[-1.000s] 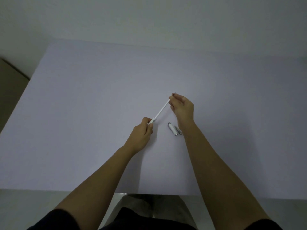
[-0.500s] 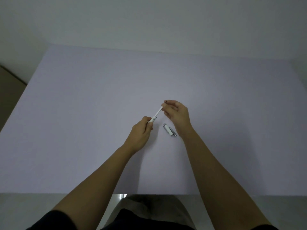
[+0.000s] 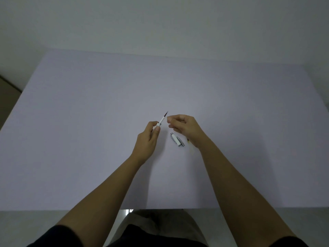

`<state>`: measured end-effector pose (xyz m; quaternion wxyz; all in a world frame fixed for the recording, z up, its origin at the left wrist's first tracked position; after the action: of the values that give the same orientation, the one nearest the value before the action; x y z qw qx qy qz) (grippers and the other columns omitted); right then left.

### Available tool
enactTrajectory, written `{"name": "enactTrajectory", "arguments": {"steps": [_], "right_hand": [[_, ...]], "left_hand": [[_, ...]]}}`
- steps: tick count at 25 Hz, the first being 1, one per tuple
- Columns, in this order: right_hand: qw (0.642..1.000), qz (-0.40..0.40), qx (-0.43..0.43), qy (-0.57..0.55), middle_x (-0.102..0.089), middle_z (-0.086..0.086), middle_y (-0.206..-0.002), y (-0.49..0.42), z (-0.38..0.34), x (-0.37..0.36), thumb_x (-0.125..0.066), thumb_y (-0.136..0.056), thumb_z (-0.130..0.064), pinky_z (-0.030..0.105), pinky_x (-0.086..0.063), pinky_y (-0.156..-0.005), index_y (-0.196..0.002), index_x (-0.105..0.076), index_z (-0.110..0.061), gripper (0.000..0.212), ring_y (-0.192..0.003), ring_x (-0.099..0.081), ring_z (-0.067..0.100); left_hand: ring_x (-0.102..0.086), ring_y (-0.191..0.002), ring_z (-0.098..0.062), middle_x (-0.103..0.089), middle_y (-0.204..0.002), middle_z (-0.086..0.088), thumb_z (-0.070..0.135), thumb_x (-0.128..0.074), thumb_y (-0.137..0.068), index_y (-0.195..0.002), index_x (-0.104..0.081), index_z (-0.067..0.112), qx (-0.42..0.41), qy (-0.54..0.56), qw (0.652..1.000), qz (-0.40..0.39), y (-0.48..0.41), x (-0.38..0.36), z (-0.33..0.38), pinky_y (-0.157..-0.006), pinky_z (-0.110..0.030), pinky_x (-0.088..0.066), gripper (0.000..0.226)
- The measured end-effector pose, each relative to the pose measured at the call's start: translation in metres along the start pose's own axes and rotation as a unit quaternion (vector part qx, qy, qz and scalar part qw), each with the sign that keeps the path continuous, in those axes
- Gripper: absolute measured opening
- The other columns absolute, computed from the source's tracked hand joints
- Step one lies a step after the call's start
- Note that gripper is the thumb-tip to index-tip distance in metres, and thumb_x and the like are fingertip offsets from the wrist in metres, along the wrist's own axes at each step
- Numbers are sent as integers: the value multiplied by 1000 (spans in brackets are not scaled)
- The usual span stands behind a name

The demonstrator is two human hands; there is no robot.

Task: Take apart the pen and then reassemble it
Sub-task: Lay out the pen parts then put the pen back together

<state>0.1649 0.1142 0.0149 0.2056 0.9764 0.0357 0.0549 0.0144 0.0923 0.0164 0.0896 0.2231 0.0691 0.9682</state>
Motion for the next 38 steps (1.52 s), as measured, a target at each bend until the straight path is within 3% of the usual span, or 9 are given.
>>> {"name": "enactTrajectory", "arguments": {"steps": [2, 5, 10, 16, 21, 26, 32, 36, 38], "right_hand": [[992, 64, 3, 113, -72, 2, -100, -4, 9, 22, -62, -85, -28, 26, -49, -90, -101, -70, -16, 21, -90, -67, 13], [933, 101, -6, 344, -72, 8, -104, -6, 30, 36, -58, -84, -12, 25, -46, -87, -100, -72, -12, 21, -99, -65, 21], [886, 60, -26, 458, -73, 13, -98, -6, 59, 23, -54, -81, -7, 35, -51, -84, -99, -72, -10, 25, -98, -64, 30], [898, 76, -29, 432, -72, 15, -101, -8, 61, 20, -61, -81, -8, 32, -47, -83, -98, -69, -5, 19, -99, -62, 30], [922, 103, -60, 368, -73, 15, -98, -7, 71, 25, -66, -82, -17, 32, -49, -82, -103, -66, -5, 24, -96, -66, 30], [921, 118, -83, 362, -73, 12, -101, -6, 77, 28, -66, -82, -24, 28, -45, -82, -108, -64, -8, 30, -100, -65, 26], [940, 132, -87, 304, -70, 14, -105, 0, 74, 30, -64, -85, -17, 21, -39, -76, -112, -62, -5, 30, -103, -63, 26], [965, 167, -65, 193, -72, 8, -96, -1, 55, 34, -60, -85, -16, 26, -44, -89, -116, -61, -11, 31, -104, -63, 23], [983, 176, -47, 18, -70, -1, -83, -2, 41, 32, -63, -84, -17, 32, -49, -89, -114, -61, -15, 30, -90, -66, 16]], "left_hand": [[-36, -55, -12, -43, -66, -2, 36, -32, -99, -106, -48, 24, 6, 8, 1000, 1, -1, -1, 1, -53, -24, -31, 21], [-38, -61, -16, -45, -71, -7, 36, -32, -99, -104, -48, 22, 6, 16, 1000, 2, -1, -1, 3, -57, -28, -32, 22], [-38, -61, -16, -45, -70, -7, 36, -32, -99, -104, -47, 21, 5, 9, 1000, -1, 1, 0, 1, -57, -29, -32, 22], [-33, -55, -13, -42, -67, -5, 36, -32, -99, -103, -47, 21, 4, 5, 1000, 6, 1, 3, -1, -53, -26, -30, 22], [-32, -48, -6, -38, -61, 2, 37, -33, -98, -101, -47, 23, 4, 5, 1000, 12, 1, 4, -2, -45, -15, -29, 21], [-32, -52, -10, -39, -62, 1, 36, -33, -98, -102, -47, 22, 1, 6, 1000, 13, 1, 4, 0, -45, -15, -31, 21], [-31, -51, -9, -38, -60, 4, 38, -33, -98, -101, -48, 22, 1, 1, 1000, 13, 2, 4, 0, -45, -16, -28, 22], [-32, -53, -12, -39, -63, 1, 39, -33, -98, -99, -47, 22, 8, 4, 1000, -1, 3, 0, -4, -51, -25, -29, 22], [-34, -54, -13, -41, -64, -1, 39, -32, -98, -97, -47, 23, 6, -3, 1000, -12, 3, -4, -6, -53, -27, -30, 21]]}}
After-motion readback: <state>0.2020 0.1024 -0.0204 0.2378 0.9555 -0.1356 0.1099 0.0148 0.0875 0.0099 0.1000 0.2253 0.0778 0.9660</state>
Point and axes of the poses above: each hand's wrist, its own y-axis away from the middle knuckle, its own x-axis out of the back of the hand, z = x × y, the point moved 9 cm from there along -y, towards the middle knuckle
